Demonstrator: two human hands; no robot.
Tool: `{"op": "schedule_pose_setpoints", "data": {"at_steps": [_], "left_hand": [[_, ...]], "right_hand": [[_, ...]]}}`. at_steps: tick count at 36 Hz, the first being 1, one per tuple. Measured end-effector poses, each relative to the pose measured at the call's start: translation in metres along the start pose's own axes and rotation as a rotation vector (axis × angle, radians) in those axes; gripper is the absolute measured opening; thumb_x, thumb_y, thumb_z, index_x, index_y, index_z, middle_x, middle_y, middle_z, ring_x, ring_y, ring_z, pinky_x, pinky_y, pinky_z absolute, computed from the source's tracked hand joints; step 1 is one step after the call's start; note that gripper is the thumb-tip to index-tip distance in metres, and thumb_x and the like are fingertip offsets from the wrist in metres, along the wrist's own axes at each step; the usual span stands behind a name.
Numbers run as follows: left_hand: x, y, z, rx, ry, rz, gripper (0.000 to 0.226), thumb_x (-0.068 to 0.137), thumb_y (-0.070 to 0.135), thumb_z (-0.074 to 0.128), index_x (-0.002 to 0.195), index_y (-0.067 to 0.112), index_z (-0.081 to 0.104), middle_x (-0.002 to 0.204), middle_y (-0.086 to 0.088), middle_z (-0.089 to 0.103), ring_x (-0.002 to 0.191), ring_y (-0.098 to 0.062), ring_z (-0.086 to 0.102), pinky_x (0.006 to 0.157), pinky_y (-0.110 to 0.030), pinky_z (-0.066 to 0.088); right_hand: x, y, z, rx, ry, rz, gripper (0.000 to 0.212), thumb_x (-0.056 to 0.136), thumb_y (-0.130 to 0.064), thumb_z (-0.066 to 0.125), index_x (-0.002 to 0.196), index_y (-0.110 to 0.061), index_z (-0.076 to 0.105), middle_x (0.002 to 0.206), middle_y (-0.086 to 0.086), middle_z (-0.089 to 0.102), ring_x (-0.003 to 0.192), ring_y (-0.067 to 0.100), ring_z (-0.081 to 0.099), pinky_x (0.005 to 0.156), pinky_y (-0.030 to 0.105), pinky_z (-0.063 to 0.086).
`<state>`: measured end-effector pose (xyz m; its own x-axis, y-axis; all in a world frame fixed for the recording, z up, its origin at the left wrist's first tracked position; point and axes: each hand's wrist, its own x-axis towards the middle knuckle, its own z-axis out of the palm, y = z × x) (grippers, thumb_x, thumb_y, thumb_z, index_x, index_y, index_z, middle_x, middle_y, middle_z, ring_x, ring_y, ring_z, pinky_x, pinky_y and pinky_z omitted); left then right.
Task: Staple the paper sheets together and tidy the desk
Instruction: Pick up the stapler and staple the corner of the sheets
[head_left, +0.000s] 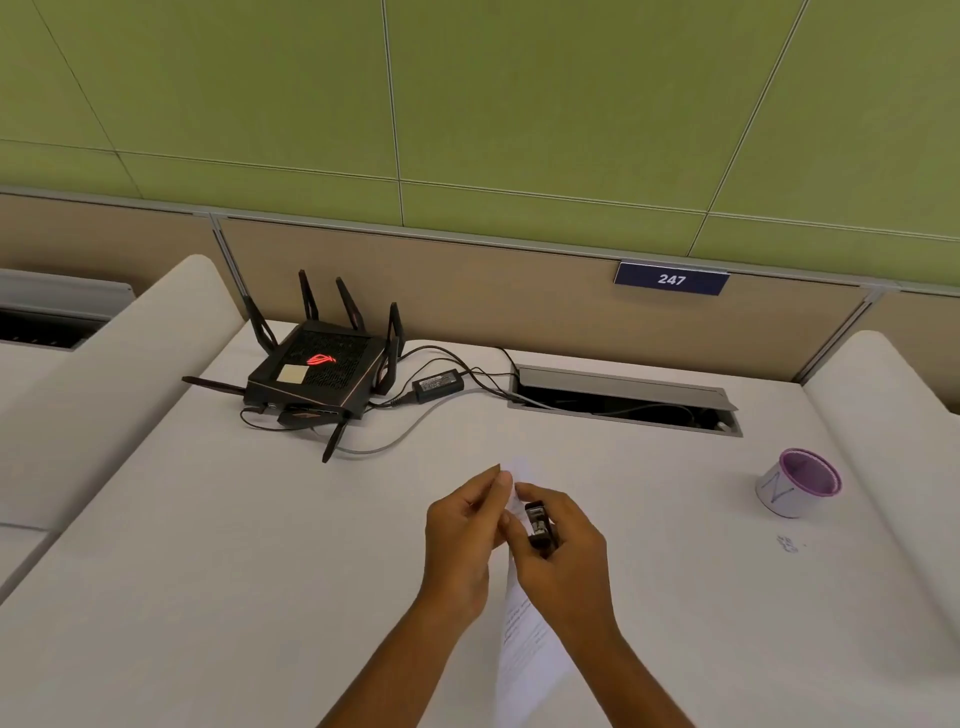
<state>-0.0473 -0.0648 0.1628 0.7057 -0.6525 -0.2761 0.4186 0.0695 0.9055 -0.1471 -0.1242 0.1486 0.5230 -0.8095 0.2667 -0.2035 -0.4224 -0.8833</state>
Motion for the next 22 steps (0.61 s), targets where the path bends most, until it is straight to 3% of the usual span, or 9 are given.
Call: {"op": "schedule_pose_setpoints", "data": {"at_steps": [5, 9, 12, 15, 17, 19, 21, 22], "left_hand": [[-0.01, 0.009, 0.005, 0.078, -0.028, 0.077, 0.057, 0.087, 0.052, 0.066, 0.139, 0.029, 0.071, 0.139, 0.009, 0.073, 0.128, -0.02, 0.07, 0.106, -0.05, 0.06], [-0.017, 0.018, 0.009, 0.267, -0.051, 0.23, 0.04, 0.089, 0.054, 0.064, 0.129, 0.052, 0.065, 0.151, 0.023, 0.059, 0.14, -0.008, 0.059, 0.112, -0.04, 0.056], [-0.018, 0.021, 0.008, 0.477, -0.036, 0.379, 0.042, 0.092, 0.052, 0.062, 0.134, 0.053, 0.057, 0.149, 0.031, 0.052, 0.145, -0.004, 0.051, 0.115, -0.028, 0.051], [-0.014, 0.023, 0.002, 0.589, -0.033, 0.448, 0.052, 0.097, 0.049, 0.063, 0.148, 0.04, 0.054, 0.155, 0.029, 0.045, 0.153, -0.003, 0.039, 0.128, -0.041, 0.037], [-0.008, 0.027, -0.003, 0.627, -0.041, 0.455, 0.053, 0.1, 0.05, 0.063, 0.15, 0.038, 0.054, 0.162, 0.018, 0.047, 0.157, -0.003, 0.032, 0.135, -0.053, 0.021], [-0.001, 0.034, -0.008, 0.673, -0.059, 0.484, 0.052, 0.097, 0.054, 0.062, 0.147, 0.044, 0.051, 0.149, 0.023, 0.06, 0.154, -0.008, 0.041, 0.132, -0.064, 0.018], [0.004, 0.043, -0.012, 0.721, -0.07, 0.515, 0.049, 0.095, 0.053, 0.064, 0.142, 0.047, 0.053, 0.128, 0.03, 0.066, 0.136, -0.007, 0.057, 0.13, -0.069, 0.017], [0.005, 0.047, -0.013, 0.754, -0.074, 0.522, 0.047, 0.094, 0.05, 0.065, 0.14, 0.045, 0.057, 0.123, 0.029, 0.066, 0.128, -0.005, 0.059, 0.132, -0.068, 0.009]], "right_hand": [[0.006, -0.008, -0.007, 0.014, 0.036, -0.107, 0.034, 0.091, -0.029, 0.075, 0.122, -0.018, 0.073, 0.11, -0.017, 0.075, 0.102, 0.001, 0.071, 0.084, 0.01, 0.055], [0.011, -0.009, -0.012, 0.018, 0.074, -0.132, 0.019, 0.091, -0.028, 0.071, 0.11, -0.03, 0.072, 0.096, -0.028, 0.072, 0.088, -0.002, 0.072, 0.077, 0.011, 0.058], [0.014, -0.014, -0.018, 0.053, 0.092, -0.068, 0.023, 0.093, -0.053, 0.065, 0.099, -0.033, 0.074, 0.081, -0.023, 0.074, 0.076, 0.007, 0.072, 0.068, 0.016, 0.06], [0.016, -0.024, -0.024, 0.145, 0.02, 0.182, 0.023, 0.096, -0.039, 0.068, 0.087, -0.022, 0.08, 0.072, -0.002, 0.073, 0.065, 0.016, 0.067, 0.061, 0.032, 0.059], [0.018, -0.034, -0.03, 0.291, -0.029, 0.336, 0.021, 0.096, -0.03, 0.072, 0.084, -0.014, 0.078, 0.069, 0.003, 0.071, 0.061, 0.015, 0.064, 0.056, 0.028, 0.053], [0.02, -0.04, -0.035, 0.394, -0.055, 0.422, 0.021, 0.095, -0.023, 0.073, 0.082, -0.007, 0.076, 0.061, 0.001, 0.065, 0.053, 0.011, 0.057, 0.049, 0.023, 0.044], [0.021, -0.043, -0.04, 0.467, -0.069, 0.469, 0.019, 0.094, -0.016, 0.073, 0.08, -0.003, 0.073, 0.056, -0.001, 0.059, 0.047, 0.01, 0.049, 0.046, 0.022, 0.037], [0.022, -0.043, -0.042, 0.485, -0.077, 0.481, 0.019, 0.094, -0.015, 0.073, 0.081, -0.001, 0.073, 0.055, -0.001, 0.058, 0.046, 0.011, 0.046, 0.046, 0.024, 0.035]]}}
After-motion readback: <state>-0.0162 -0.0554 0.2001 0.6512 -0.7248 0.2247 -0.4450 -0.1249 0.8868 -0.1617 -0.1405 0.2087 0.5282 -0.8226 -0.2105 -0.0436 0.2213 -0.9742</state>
